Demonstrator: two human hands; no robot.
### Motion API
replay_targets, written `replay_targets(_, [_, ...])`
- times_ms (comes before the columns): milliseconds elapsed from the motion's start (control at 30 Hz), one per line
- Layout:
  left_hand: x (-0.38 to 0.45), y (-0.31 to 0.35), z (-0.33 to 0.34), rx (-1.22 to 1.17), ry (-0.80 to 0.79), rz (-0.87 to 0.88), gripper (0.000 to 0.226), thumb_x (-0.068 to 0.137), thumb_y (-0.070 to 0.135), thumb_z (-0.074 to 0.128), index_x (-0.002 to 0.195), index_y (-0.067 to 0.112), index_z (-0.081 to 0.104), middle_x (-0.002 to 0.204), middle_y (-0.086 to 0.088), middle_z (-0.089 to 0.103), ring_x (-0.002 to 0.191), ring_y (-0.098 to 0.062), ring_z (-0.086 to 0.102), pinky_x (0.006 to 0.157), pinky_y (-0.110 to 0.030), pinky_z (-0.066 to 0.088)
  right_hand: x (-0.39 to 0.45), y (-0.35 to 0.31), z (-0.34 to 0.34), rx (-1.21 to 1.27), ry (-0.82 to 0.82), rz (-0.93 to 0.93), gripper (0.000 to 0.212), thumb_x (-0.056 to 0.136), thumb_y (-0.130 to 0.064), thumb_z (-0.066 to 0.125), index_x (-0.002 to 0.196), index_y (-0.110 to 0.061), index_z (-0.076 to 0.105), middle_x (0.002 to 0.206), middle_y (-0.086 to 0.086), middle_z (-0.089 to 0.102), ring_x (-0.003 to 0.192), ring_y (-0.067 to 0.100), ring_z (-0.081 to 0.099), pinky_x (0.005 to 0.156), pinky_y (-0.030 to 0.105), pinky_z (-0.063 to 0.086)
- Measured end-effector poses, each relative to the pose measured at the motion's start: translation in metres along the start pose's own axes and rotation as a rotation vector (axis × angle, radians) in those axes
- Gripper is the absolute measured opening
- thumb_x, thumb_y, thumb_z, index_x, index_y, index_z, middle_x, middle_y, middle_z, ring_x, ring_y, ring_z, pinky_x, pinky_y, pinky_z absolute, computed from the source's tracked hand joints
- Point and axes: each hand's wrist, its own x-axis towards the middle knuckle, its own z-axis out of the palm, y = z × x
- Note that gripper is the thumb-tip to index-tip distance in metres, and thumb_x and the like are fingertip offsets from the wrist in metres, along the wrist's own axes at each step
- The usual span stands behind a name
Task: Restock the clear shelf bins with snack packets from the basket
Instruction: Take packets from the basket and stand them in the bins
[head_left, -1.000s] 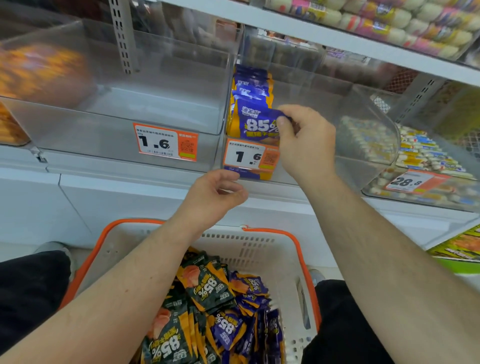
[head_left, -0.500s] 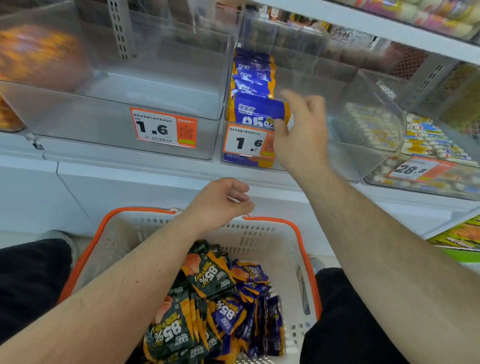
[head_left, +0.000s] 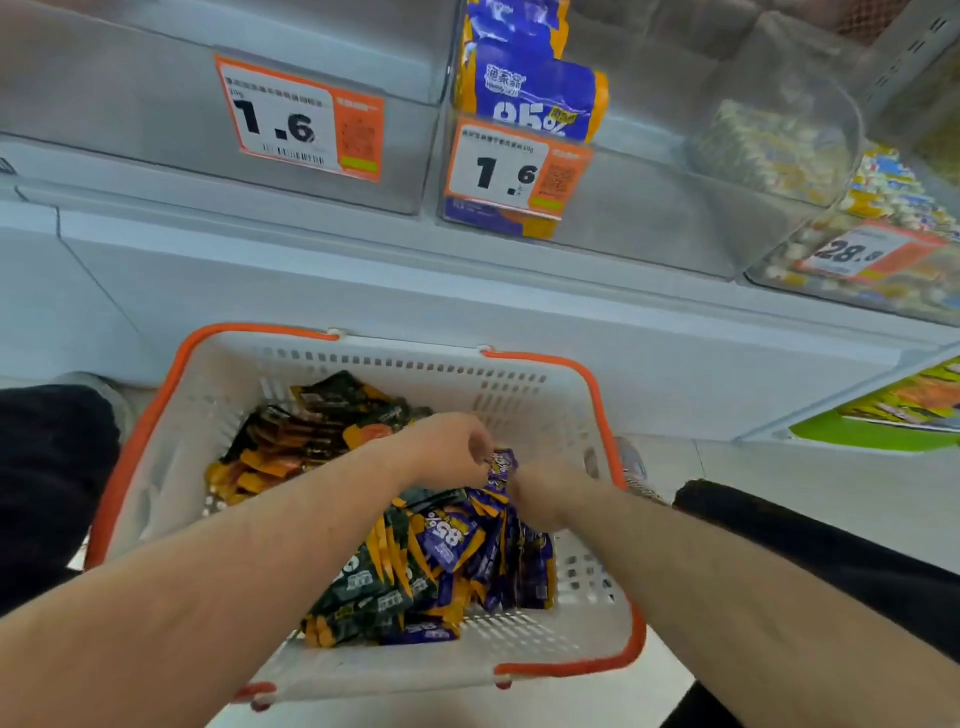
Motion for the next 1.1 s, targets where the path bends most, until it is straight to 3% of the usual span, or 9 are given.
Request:
replay_targets(100, [0.002,-0.001,0.002,0.028,-0.015,-0.009,0.032,0.09,0.027,0.064,0.121,0.024,0.06,0.11,0.009,0.059,0.1,-0.01,0.055,0.084,-0.024,0.044,0.015,-0.006,0.032,0.132,-0.043,0.071,0.026,0.091,-0.009,0.048,0.113,-0.01,0.062,0.108,0.014,0.062,0.096,0.031,0.059,0.078,0.04,0.053])
replay_targets(333, [-0.003,-0.004,0.0,0.015,-0.016,-0.034,0.034,0.091,0.027,0.064,0.124,0.021,0.059,0.117,0.007,0.06,0.102,-0.01,0.055,0.086,-0.024,0.042,0.024,-0.012,0.064,0.166,0.041,0.169,0.02,0.093,-0.012,0.048,0.102,-0.011,0.066,0.105,0.009,0.066,0.098,0.03,0.063,0.079,0.036,0.053])
replay_targets(500, [-0.005,0.0,-0.005,0.023,-0.008,-0.041,0.037,0.09,0.027,0.065,0.126,0.022,0.057,0.119,0.007,0.061,0.103,-0.01,0.056,0.091,-0.025,0.046,0.003,0.01,0.01,0.146,0.073,0.137,0.021,0.087,-0.002,0.055,0.066,-0.005,0.055,0.065,0.009,0.051,0.06,0.023,0.052,0.063,0.037,0.048])
replay_targets(600, [-0.006,0.012,-0.007,-0.039,0.014,-0.059,0.054,0.089,0.032,0.068,0.137,0.02,0.047,0.131,0.002,0.058,0.11,-0.014,0.056,0.093,-0.026,0.046,-0.021,0.028,-0.043,0.231,0.106,0.025,0.019,0.086,-0.001,0.058,0.088,-0.009,0.076,0.092,0.006,0.071,0.086,0.022,0.066,0.079,0.036,0.056])
replay_targets(667, [-0.009,0.024,-0.011,-0.146,0.075,-0.091,0.069,0.087,0.035,0.071,0.144,0.017,0.036,0.134,-0.001,0.054,0.112,-0.016,0.057,0.093,-0.028,0.048,-0.043,0.037,-0.079,0.29,0.176,-0.024,0.017,0.087,-0.005,0.064,0.094,-0.015,0.075,0.093,-0.007,0.068,0.088,0.011,0.062,0.078,0.023,0.051])
replay_targets(800, [-0.013,0.038,-0.028,-0.68,0.061,-0.15,0.03,0.092,0.026,0.068,0.113,0.019,0.048,0.099,0.002,0.062,0.072,-0.007,0.06,0.044,-0.014,0.049,-0.082,0.042,-0.133,0.562,0.426,-0.045,0.015,0.08,-0.002,0.07,0.083,-0.016,0.071,0.07,-0.011,0.055,0.062,0.004,0.049,0.048,0.007,0.035])
replay_targets(867, [-0.014,0.04,-0.036,-0.932,0.058,-0.097,0.022,0.093,0.016,0.065,0.115,0.013,0.061,0.105,-0.007,0.071,0.075,-0.014,0.069,0.054,-0.021,0.056,-0.095,0.041,-0.144,0.748,0.518,-0.068,0.022,0.079,0.005,0.067,0.075,-0.016,0.066,0.068,-0.003,0.057,0.058,0.01,0.048,0.047,0.011,0.036])
replay_targets(967, [-0.01,0.04,-0.044,-1.125,0.193,-0.027,0.024,0.091,0.005,0.065,0.114,0.007,0.066,0.11,-0.015,0.072,0.1,-0.032,0.069,0.093,-0.049,0.054,-0.103,0.035,-0.153,0.946,0.657,-0.058,0.03,0.078,0.011,0.063,0.076,-0.019,0.058,0.061,0.002,0.052,0.053,0.017,0.045,0.049,0.024,0.041])
replay_targets(1100, [-0.011,0.05,-0.056,-0.838,0.492,-0.141,0.054,0.083,0.031,0.076,0.128,0.015,0.051,0.123,-0.002,0.06,0.109,-0.022,0.062,0.088,-0.03,0.047,-0.1,0.015,-0.171,0.876,0.913,0.034,0.045,0.073,0.004,0.059,0.097,-0.033,0.056,0.056,-0.001,0.052,0.052,0.018,0.051,0.053,0.027,0.045])
